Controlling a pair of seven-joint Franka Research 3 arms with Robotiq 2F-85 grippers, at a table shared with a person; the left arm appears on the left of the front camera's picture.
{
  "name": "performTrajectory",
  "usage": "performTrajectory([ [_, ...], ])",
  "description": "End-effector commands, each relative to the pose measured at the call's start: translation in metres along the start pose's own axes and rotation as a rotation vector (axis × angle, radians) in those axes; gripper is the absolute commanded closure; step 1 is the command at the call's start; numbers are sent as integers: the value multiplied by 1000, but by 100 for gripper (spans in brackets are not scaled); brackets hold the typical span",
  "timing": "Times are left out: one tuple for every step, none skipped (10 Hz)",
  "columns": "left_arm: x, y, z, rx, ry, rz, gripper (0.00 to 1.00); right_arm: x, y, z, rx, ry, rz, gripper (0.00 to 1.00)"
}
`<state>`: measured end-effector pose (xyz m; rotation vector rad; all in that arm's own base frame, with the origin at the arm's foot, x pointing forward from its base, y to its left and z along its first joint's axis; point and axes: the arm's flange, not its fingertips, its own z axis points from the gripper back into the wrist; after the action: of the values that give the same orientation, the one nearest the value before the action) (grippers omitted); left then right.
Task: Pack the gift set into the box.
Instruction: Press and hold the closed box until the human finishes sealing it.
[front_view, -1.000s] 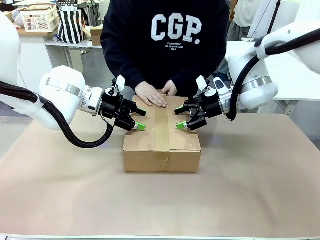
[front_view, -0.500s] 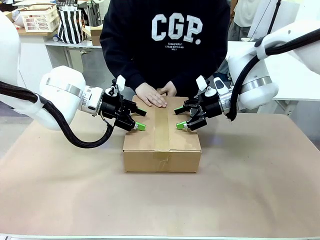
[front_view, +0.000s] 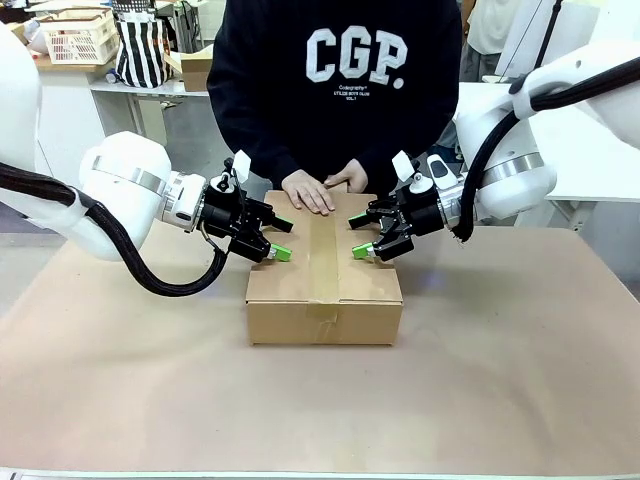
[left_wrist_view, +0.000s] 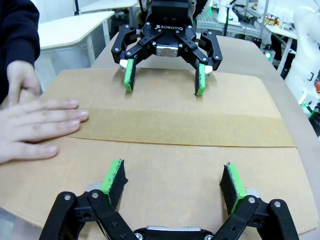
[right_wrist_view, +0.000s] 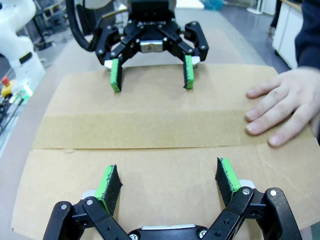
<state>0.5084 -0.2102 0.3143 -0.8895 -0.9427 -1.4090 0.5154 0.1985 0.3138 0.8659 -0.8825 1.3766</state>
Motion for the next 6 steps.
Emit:
performTrajectory([
  [-1,-1,0,1,1,3,0,-2,1,-2,-1,3,1,0],
  [-1,-1,0,1,1,3,0,-2,1,-2,-1,3,1,0],
  [-1,-1,0,1,1,3,0,-2,1,-2,-1,3,1,0],
  [-1,-1,0,1,1,3,0,-2,1,-2,-1,3,1,0],
  [-1,-1,0,1,1,3,0,-2,1,-2,-1,3,1,0],
  [-1,-1,0,1,1,3,0,-2,1,-2,-1,3,1,0],
])
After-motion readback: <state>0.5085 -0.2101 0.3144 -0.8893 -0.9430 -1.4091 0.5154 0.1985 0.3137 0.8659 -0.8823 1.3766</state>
